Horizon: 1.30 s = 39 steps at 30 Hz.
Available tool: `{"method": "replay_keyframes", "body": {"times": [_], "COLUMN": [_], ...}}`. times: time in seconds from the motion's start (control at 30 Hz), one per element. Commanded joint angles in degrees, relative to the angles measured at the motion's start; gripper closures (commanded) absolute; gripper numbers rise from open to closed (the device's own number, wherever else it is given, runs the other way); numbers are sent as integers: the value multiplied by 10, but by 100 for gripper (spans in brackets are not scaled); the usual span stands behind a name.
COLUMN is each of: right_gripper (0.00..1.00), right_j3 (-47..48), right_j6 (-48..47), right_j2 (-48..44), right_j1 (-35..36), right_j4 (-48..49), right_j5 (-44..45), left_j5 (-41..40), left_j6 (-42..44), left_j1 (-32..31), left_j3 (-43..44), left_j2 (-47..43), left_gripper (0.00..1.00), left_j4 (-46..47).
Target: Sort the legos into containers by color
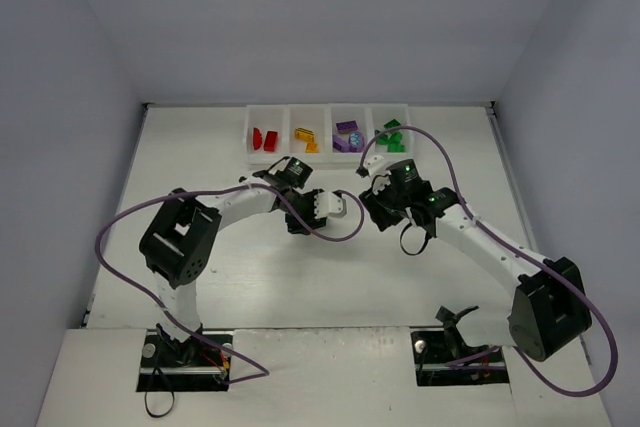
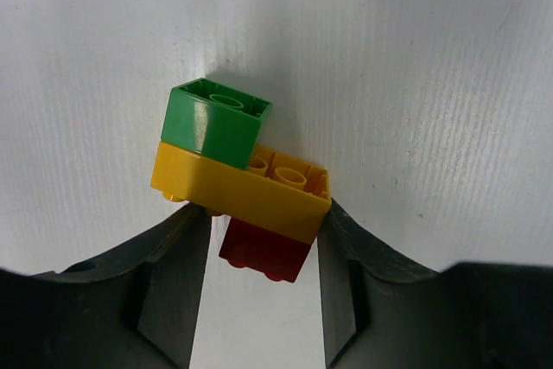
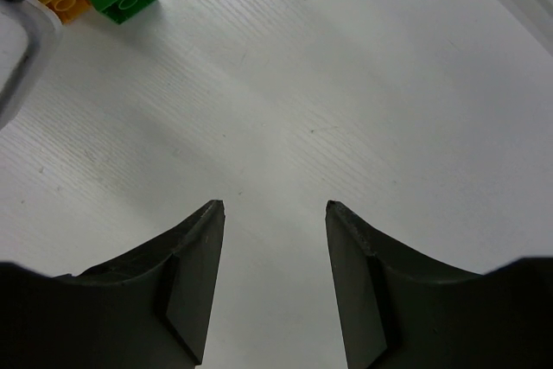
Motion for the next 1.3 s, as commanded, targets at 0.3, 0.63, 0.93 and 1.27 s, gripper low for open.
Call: {"method": "replay_keyframes", "body": {"times": [0.3,0.63,0.93,1.27], "right_gripper": [62,49,44,41], "right_j3": [110,239,271,262], "right_j6": [130,292,387,436], "right_j2": [-30,13,60,102], "right_j1": [-48,-41,20,60], "right_j4": [8,35,86,147], "right_j5": [-53,-178,-183,-190], "left_j5": [-50,-81,-88,-77], "left_j6": [-150,-245,-283,-303], "left_j1": [3,3,1,-4], "left_j3": [-148,-220,-228,-231], "left_j2": [-240,-376,-400,-410], "left_gripper": [81,81,81,81], "left_j4": [252,343,366,379]}}
